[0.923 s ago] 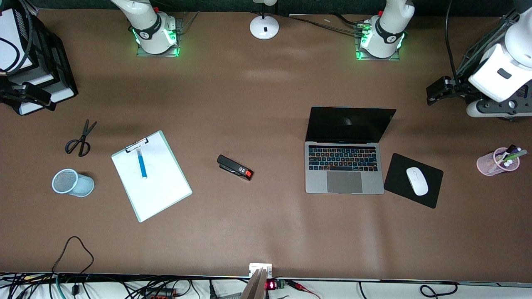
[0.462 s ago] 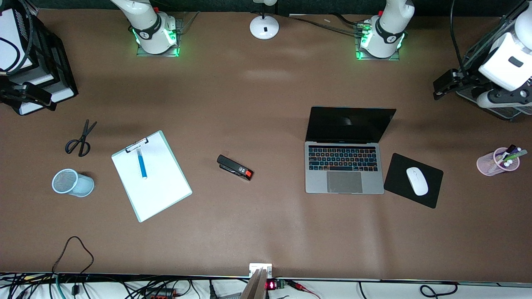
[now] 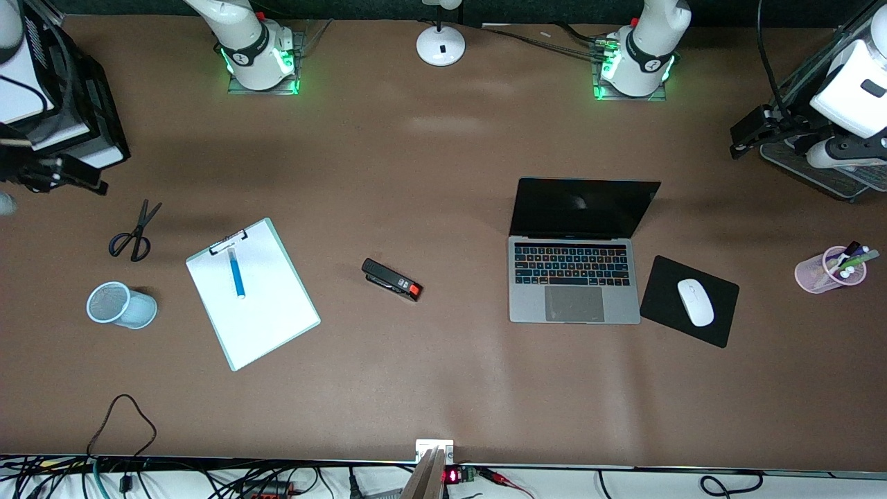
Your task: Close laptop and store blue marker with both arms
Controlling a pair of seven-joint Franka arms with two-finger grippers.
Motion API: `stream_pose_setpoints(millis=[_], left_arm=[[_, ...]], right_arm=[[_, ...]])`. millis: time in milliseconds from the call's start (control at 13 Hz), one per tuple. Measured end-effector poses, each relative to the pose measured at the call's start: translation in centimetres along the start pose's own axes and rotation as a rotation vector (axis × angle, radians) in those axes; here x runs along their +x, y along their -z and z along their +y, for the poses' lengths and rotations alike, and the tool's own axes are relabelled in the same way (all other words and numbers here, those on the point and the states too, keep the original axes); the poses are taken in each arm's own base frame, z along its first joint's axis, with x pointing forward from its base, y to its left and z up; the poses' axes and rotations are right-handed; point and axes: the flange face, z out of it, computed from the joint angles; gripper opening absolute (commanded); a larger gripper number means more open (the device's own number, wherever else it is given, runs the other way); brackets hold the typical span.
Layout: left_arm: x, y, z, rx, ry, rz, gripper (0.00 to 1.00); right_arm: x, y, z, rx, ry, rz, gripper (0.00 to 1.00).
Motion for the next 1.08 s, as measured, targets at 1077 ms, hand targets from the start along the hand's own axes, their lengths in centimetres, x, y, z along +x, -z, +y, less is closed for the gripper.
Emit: stream_pose_setpoints(millis=[1077], left_arm=[[-1.3,-5.6,3.7,-0.018,-0.064,-0.08,1.0]], right_arm=[[8.9,-21.9,-11.7,-0.122,0.279,-0.028,1.0]])
